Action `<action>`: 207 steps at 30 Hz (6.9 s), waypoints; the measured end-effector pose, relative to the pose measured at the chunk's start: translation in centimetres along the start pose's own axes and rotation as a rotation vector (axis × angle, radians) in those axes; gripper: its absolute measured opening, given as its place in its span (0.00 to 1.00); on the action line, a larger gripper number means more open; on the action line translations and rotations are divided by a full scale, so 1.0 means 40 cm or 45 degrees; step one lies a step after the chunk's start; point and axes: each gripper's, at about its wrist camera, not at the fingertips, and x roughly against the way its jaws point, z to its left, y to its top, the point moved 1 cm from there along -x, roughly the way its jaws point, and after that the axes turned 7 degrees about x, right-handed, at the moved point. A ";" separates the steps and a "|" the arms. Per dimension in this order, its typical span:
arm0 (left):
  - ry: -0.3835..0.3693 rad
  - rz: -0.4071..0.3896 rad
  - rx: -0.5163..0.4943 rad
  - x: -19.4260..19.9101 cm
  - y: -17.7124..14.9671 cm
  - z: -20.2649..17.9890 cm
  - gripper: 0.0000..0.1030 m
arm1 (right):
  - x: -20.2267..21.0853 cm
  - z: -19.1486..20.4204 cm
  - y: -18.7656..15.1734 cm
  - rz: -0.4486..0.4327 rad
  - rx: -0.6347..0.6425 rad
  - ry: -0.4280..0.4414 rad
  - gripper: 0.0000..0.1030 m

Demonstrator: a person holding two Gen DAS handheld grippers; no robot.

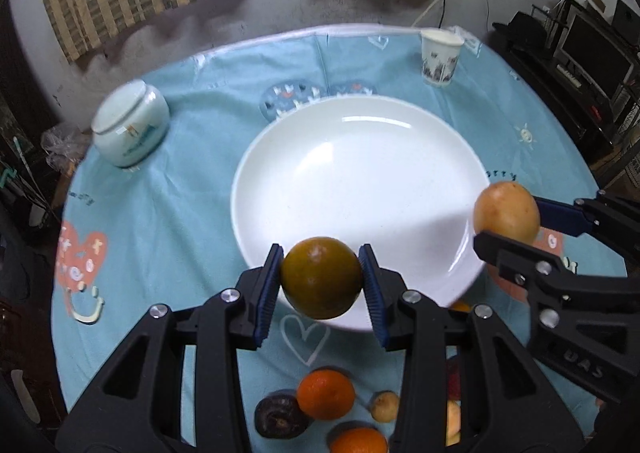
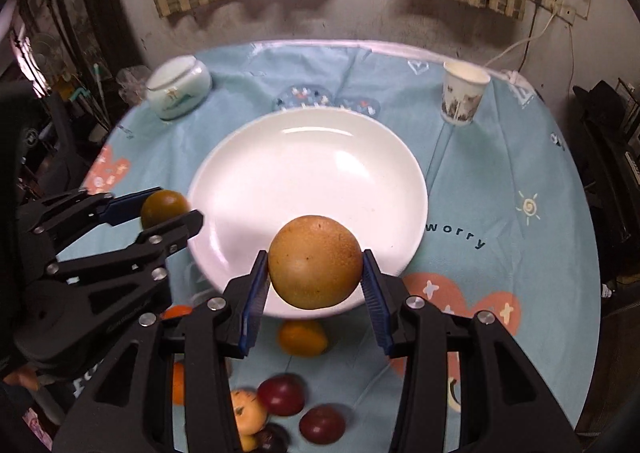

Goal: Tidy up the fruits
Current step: 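Carry both held fruits over the white plate and open both grippers, then move both open grippers back toward the fruit pile, then grasp a red plum with right gripper while left gripper grasps a red tomato, then carry both red fruits onto the white plate and open both grippers, then move both open grippers back toward the fruit pile, then grasp the striped pepino with right gripper while left gripper grasps a tan pear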

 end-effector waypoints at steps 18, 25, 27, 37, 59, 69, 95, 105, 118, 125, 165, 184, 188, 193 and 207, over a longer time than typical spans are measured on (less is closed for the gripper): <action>0.012 -0.067 0.007 0.001 0.014 0.063 0.69 | 0.011 -0.040 -0.052 0.037 0.092 0.003 0.68; -0.094 -0.111 -0.020 0.152 -0.149 0.093 0.77 | 0.094 0.050 -0.348 0.111 0.176 0.038 0.68; -0.091 -0.075 -0.012 0.160 -0.198 0.101 0.77 | 0.086 0.092 -0.389 0.118 0.211 -0.005 0.68; -0.072 0.038 0.096 0.179 -0.369 0.193 0.77 | 0.108 0.261 -0.438 0.110 0.349 0.141 0.69; -0.039 0.064 0.185 0.213 -0.464 0.241 0.78 | 0.000 0.360 -0.394 0.228 0.494 0.166 0.51; -0.127 0.096 -0.067 0.195 -0.487 0.082 0.78 | 0.082 0.248 -0.403 0.148 0.223 0.366 0.30; -0.228 0.208 -0.250 0.088 -0.464 0.013 0.30 | 0.128 0.148 -0.455 0.078 0.073 0.354 0.30; -0.274 0.031 -0.183 0.226 -0.344 0.017 0.30 | 0.184 0.131 -0.397 -0.033 0.061 0.353 0.30; -0.066 -0.101 -0.028 0.136 -0.031 -0.035 0.30 | 0.225 0.029 -0.154 -0.244 0.055 0.214 0.30; -0.039 -0.038 -0.025 0.040 0.013 -0.039 0.30 | 0.144 -0.025 -0.042 -0.228 0.049 0.184 0.30; -0.043 -0.191 -0.089 0.258 -0.219 0.065 0.79 | 0.285 0.135 -0.347 -0.143 0.191 0.127 0.78; -0.009 0.036 0.121 0.261 -0.540 0.269 0.79 | 0.113 0.311 -0.572 0.158 0.105 0.248 0.78; -0.019 0.039 0.117 0.261 -0.536 0.267 0.80 | 0.087 0.308 -0.561 0.181 0.057 0.235 0.78; -0.036 0.050 0.098 0.254 -0.536 0.257 0.80 | 0.078 0.309 -0.559 0.169 0.039 0.258 0.59; -0.107 0.082 -0.053 0.197 -0.523 0.161 0.80 | 0.137 0.246 -0.549 0.112 -0.078 0.363 0.40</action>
